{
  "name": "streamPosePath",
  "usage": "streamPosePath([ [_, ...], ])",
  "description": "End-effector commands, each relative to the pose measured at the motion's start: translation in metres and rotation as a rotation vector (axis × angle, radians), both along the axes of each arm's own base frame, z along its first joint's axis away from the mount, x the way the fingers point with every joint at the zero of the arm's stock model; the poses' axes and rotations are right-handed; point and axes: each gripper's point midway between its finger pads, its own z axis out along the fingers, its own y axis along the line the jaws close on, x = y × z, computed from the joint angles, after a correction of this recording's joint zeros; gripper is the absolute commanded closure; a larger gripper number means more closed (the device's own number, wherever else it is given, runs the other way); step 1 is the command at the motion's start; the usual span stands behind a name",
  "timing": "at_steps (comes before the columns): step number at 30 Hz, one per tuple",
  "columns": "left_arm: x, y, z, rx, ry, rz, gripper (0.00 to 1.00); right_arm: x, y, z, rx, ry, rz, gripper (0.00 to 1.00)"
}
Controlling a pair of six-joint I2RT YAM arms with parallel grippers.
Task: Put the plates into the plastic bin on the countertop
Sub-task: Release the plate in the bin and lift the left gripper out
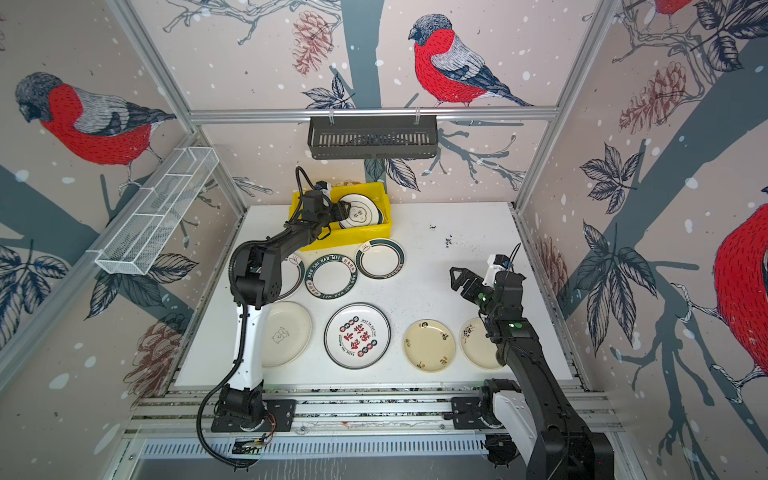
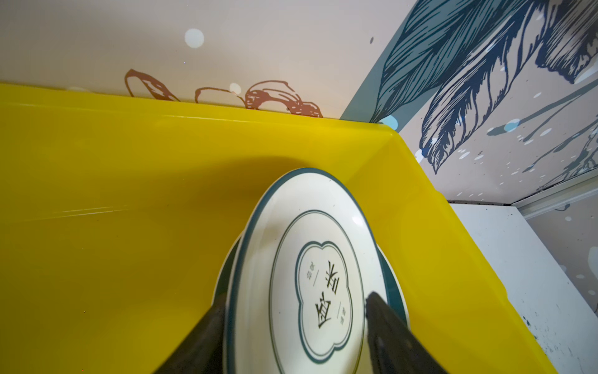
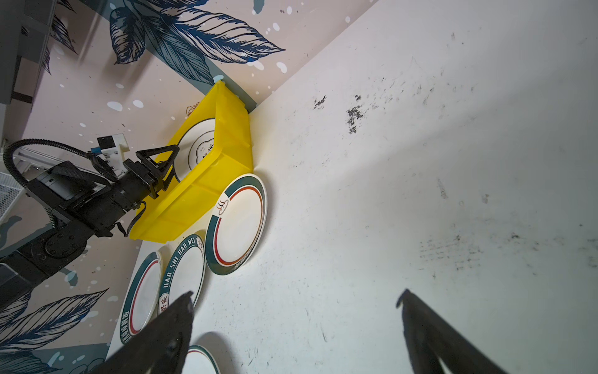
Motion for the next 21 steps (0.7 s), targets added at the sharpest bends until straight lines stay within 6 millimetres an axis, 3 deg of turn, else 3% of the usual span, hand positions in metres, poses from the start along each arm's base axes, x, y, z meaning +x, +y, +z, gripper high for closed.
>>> streamPosePath([
  [1,0.001,0.0,0.01,0.037,-0.038,-0.01,0.15,0.0,-0.003,0.0,-0.013,-0.008,-0.013,0.01],
  [2,0.001,0.0,0.011,0.042,-0.044,-0.013,0.05,0.0,-0.003,0.0,-0.011,-0.008,-0.014,0.01],
  [3,0.002,0.0,0.013,0.044,-0.048,-0.012,0.02,0.0,-0.003,-0.001,-0.01,-0.01,-0.015,0.01],
  [13,-0.005,-0.002,0.03,0.076,-0.083,-0.001,0.02,0.003,-0.004,0.011,-0.015,-0.033,-0.019,0.01],
  [21,-0.03,0.009,0.063,0.08,-0.151,0.042,0.02,0.009,0.016,0.01,0.005,-0.033,0.062,0.0],
])
